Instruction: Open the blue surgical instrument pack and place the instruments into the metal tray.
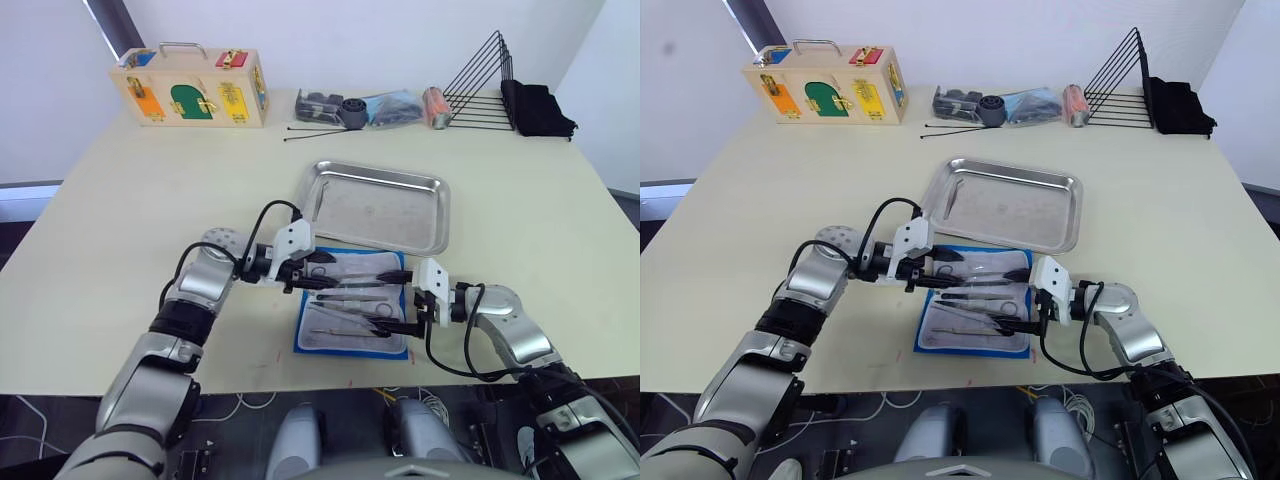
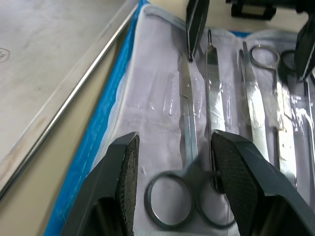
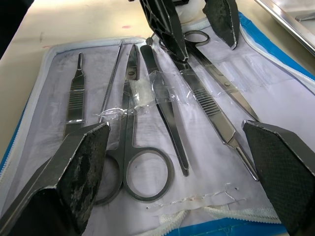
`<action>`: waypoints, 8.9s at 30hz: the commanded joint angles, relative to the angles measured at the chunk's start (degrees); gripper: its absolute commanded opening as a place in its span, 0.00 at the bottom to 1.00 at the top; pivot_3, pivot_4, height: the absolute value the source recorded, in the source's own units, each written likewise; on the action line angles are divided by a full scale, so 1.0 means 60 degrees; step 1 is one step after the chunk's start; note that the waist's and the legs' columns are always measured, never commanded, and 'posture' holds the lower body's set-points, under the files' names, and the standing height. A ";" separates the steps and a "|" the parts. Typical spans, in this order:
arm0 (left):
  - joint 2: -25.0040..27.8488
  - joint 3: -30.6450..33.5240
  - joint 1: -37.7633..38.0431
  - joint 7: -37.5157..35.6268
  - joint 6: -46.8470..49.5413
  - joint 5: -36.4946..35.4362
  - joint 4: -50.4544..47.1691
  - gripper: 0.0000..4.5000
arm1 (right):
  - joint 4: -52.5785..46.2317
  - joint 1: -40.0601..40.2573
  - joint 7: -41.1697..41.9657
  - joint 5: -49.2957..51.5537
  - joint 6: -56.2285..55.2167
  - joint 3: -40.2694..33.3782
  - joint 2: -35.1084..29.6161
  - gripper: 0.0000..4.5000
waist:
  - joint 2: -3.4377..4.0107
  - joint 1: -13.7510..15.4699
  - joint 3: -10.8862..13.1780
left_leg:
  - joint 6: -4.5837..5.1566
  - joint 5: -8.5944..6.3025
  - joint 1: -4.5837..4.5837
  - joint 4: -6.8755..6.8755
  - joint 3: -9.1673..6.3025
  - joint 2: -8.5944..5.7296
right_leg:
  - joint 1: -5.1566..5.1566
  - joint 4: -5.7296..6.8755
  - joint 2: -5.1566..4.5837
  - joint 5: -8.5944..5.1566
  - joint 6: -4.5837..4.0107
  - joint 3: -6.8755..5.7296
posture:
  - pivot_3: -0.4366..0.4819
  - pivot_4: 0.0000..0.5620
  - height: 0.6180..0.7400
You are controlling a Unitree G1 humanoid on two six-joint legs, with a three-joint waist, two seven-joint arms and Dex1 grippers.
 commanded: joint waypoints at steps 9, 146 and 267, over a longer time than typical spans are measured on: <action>0.0148 -0.0284 -0.0205 0.0222 -0.0375 0.0669 0.0475 0.27 | 0.0854 0.0495 -0.0207 -0.0670 0.0414 0.0360 -0.0193 1.00 | -0.0001 0.0003 -0.0002 | 0.0000 0.0000 0.0001 0.0000 0.0001 0.0000 | 0.0001 0.0000 0.0000 0.0000 0.0000 0.0001 | 0.48 0.27 1.00; -0.3552 0.2255 -0.2292 1.0021 0.6979 0.0605 -0.1525 0.01 | 0.1190 0.0502 -0.0129 -0.0765 0.0216 0.0558 0.0051 1.00 | -0.0051 -0.0003 0.0003 | -0.0002 0.0001 -0.0002 0.0003 -0.0007 0.0003 | 0.0002 0.0003 0.0003 0.0004 0.0003 0.0005 | 0.48 0.27 1.00; 0.0851 -0.0105 0.0473 -0.0008 -0.0748 -0.1545 -0.1086 0.74 | 0.1353 0.0495 -0.0149 -0.0788 -0.0002 0.0456 0.0098 1.00 | -0.0086 0.0008 0.0004 | -0.0006 0.0004 0.0013 -0.0042 0.0002 0.0013 | -0.0004 -0.0006 0.0009 -0.0012 -0.0022 0.0000 | 0.48 0.27 1.00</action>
